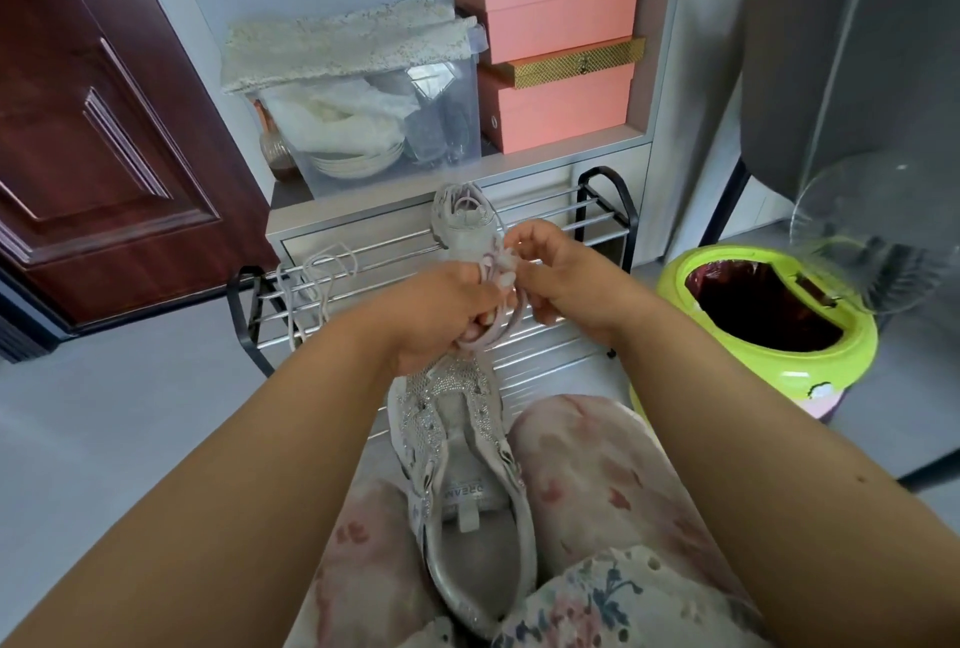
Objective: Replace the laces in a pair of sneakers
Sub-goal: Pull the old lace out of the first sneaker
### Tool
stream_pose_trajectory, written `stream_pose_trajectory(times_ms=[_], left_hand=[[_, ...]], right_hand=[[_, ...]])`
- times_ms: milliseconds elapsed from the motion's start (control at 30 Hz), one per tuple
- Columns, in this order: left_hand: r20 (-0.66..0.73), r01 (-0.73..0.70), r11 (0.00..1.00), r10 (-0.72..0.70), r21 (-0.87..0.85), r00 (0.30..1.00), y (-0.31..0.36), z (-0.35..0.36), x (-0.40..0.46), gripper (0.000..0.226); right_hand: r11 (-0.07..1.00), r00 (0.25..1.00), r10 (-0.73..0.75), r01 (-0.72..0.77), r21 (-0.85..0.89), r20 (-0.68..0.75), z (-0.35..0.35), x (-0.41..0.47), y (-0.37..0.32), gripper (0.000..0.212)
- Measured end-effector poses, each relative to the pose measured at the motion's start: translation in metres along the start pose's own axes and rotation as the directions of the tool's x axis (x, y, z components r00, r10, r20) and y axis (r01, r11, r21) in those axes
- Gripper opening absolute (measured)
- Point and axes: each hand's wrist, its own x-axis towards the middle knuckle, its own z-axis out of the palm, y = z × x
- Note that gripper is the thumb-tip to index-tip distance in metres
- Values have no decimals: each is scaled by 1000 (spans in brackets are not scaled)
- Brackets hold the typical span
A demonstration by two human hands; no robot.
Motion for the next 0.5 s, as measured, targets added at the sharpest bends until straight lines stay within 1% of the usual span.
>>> stream_pose_trajectory(times_ms=[67, 133, 167, 233, 300, 367, 500], left_hand=[[32, 20, 996, -18, -84, 999, 0, 1, 2, 27], [62, 31, 990, -23, -135, 998, 1, 4, 4, 21], [59, 32, 987, -23, -158, 998, 1, 5, 6, 20], [11, 17, 983, -16, -183, 1000, 1, 8, 13, 24], [-19, 26, 981, -30, -190, 999, 2, 11, 20, 25], [-6, 47, 971, -49, -235, 999, 2, 18, 27, 24], [26, 36, 944, -29, -329, 999, 5, 34, 41, 24]], right_hand=[[999, 998, 9, -12, 39, 58, -3, -2, 6, 22], [995, 998, 15, -22, 102, 60, -4, -3, 10, 22], [992, 999, 20, -23, 126, 30, -5, -3, 11, 18], [987, 999, 31, -25, 156, -32, -10, -3, 13, 10], [985, 997, 37, -26, 170, -65, -15, -3, 15, 11], [979, 991, 60, -35, 199, -122, -23, -5, 17, 13], [941, 952, 131, -32, 336, -276, -50, -13, 27, 9]])
